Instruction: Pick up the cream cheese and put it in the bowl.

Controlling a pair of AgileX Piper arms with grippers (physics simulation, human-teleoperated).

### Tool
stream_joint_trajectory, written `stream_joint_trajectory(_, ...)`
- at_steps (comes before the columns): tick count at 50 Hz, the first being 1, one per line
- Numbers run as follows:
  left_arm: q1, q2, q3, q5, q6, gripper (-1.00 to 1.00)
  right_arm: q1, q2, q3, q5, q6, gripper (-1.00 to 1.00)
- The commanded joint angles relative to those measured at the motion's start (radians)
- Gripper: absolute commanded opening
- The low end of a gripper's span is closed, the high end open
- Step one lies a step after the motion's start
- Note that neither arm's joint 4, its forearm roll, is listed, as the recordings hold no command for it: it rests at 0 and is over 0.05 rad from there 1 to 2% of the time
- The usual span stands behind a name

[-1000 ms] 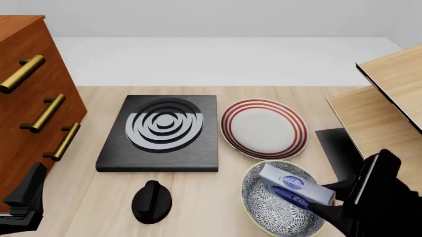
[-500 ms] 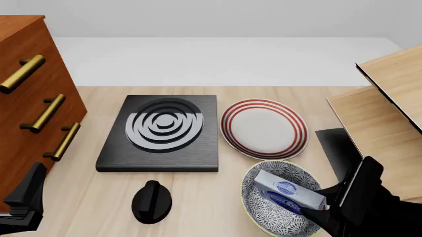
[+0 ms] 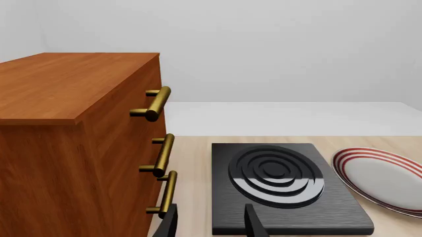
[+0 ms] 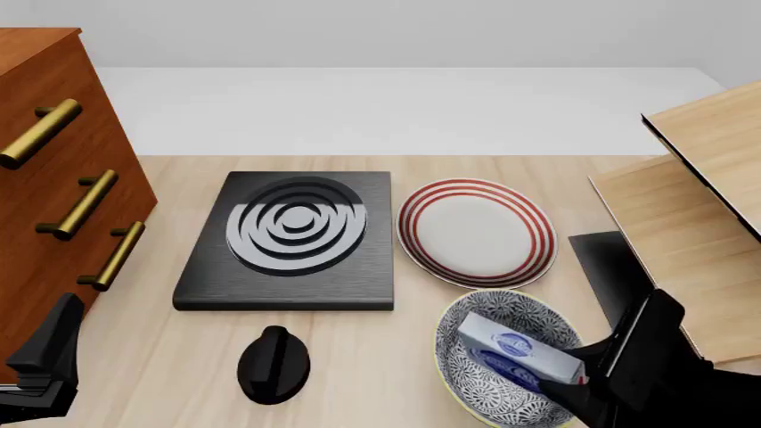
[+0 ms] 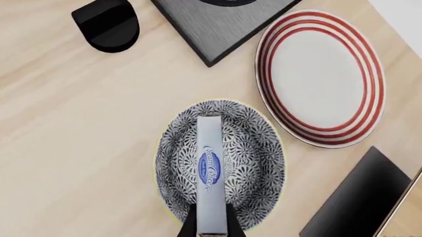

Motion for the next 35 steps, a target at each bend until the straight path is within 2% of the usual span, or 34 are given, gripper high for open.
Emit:
stream_joint_trajectory(1,0.000,0.000,0.000,0.000,0.000,1.00,-0.002,-0.005,-0.004,-0.002,0.020,-1.00)
stream_joint_trajectory(2,0.000,0.000,0.000,0.000,0.000,1.00,0.000,-0.004,-0.004,-0.001,0.023,1.00)
stream_joint_trajectory(19,0.000,0.000,0.000,0.000,0.000,1.00,0.017,-0.003,-0.014,0.007,0.038,1.00)
stream_joint_trajectory(27,0.000,0.000,0.000,0.000,0.000,1.00,0.017,-0.022,-0.048,0.047,0.035,1.00)
stream_joint_trajectory(35,0.000,0.000,0.000,0.000,0.000,1.00,0.009,-0.065,-0.120,0.126,0.017,1.00)
